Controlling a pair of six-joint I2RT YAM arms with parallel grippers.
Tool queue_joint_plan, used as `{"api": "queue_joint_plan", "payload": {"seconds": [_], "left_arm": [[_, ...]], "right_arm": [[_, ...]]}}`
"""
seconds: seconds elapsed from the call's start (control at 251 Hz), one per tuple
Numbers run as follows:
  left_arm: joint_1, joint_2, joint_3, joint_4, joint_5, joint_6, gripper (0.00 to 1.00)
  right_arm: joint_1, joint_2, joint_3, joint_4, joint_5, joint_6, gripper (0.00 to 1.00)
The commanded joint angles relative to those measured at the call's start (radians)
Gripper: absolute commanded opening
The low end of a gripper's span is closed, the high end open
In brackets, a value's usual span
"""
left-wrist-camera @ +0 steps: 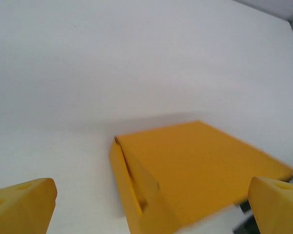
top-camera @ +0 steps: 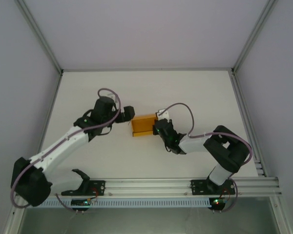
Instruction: Assemble paper box
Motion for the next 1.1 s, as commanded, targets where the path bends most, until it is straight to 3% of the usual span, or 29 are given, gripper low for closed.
{"api": "queue_joint_plan", "payload": {"seconds": [0.0, 0.12, 0.255, 0.455, 0.555, 0.623, 0.782, 0.918, 1.094], "left_arm": [[0.048, 0.134, 0.04, 0.023, 0.119, -0.027, 1.0], [0.077, 0.243, 0.062, 0.042, 0.182, -0.062, 0.96], [0.078, 0.287, -0.015, 0.179, 0.263, -0.104, 0.91], [0.076, 0.341, -0.094, 0.269, 0.326, -0.148, 0.73], [0.077, 0.349, -0.143, 0.298, 0.304, -0.163, 0.71], [0.076, 0.354, -0.159, 0.302, 0.283, -0.164, 0.7], [0.078, 0.369, -0.164, 0.313, 0.264, -0.145, 0.69], [0.078, 0.392, -0.163, 0.344, 0.271, -0.138, 0.66], [0.084, 0.445, -0.156, 0.377, 0.3, -0.127, 0.64]], "right_arm": [[0.019, 0.038, -0.024, -0.082, -0.025, -0.018, 0.03], [0.027, 0.041, -0.018, -0.097, -0.011, -0.023, 0.07], [0.041, 0.025, -0.012, -0.131, -0.006, -0.018, 0.1], [0.061, -0.013, -0.006, -0.198, 0.01, -0.007, 0.16], [0.079, -0.044, -0.006, -0.244, 0.018, -0.001, 0.22], [0.087, -0.083, -0.006, -0.303, 0.013, 0.004, 0.29], [0.095, -0.244, -0.04, -0.486, -0.038, 0.053, 0.58], [0.094, -0.41, -0.118, -0.633, -0.055, 0.115, 0.72], [0.037, -0.637, -0.212, -0.667, -0.082, 0.141, 0.99]]}}
